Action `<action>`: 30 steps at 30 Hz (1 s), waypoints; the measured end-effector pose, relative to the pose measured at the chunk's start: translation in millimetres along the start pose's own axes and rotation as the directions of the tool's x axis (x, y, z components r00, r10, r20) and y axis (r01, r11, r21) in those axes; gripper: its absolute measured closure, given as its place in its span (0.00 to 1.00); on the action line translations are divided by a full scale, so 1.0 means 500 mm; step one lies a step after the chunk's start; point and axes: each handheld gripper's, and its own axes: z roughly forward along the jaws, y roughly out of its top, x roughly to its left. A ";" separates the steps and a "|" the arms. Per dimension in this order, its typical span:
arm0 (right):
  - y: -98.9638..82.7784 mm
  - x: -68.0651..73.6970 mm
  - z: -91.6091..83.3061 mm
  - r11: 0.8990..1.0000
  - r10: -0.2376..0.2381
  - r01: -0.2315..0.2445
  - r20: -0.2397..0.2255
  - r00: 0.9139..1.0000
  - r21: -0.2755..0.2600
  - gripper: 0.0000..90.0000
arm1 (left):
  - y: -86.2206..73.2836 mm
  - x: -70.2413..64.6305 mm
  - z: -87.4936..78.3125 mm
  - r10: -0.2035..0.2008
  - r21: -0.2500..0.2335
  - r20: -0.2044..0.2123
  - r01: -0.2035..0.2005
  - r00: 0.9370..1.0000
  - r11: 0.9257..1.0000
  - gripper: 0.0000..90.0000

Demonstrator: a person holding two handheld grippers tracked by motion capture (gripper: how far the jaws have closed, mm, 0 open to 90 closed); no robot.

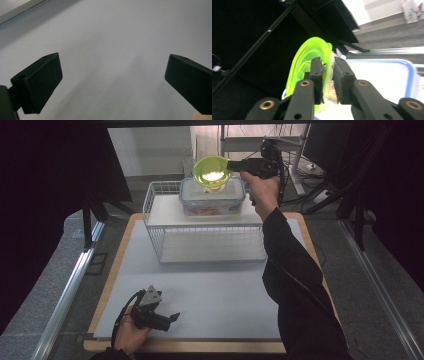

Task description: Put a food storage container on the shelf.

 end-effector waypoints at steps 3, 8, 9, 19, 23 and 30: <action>0.000 -0.007 0.006 1.000 0.013 -0.013 0.016 1.000 -0.008 0.81 | 0.000 -0.001 0.002 0.002 0.005 0.001 -0.002 1.000 1.000 0.01; -0.003 -0.015 0.016 1.000 0.022 -0.022 0.023 1.000 -0.006 0.81 | 0.000 -0.002 0.005 0.009 0.016 0.006 -0.009 1.000 1.000 0.01; -0.004 -0.016 0.018 1.000 0.019 -0.018 0.028 0.999 -0.006 0.81 | 0.000 -0.002 0.005 0.009 0.016 0.006 -0.009 1.000 1.000 0.01; -0.009 -0.012 0.029 1.000 -0.007 0.007 0.030 1.000 0.001 0.66 | -0.001 -0.003 0.007 0.017 0.027 0.006 -0.017 1.000 0.999 0.01; -0.008 -0.009 0.027 0.997 -0.081 0.081 0.054 0.995 -0.001 0.46 | -0.001 -0.004 0.007 0.017 0.028 0.006 -0.017 1.000 0.999 0.01; -0.009 -0.001 -0.003 0.982 -0.189 0.189 0.075 0.979 0.001 0.28 | 0.000 -0.006 0.008 0.025 0.034 0.004 -0.025 1.000 0.999 0.01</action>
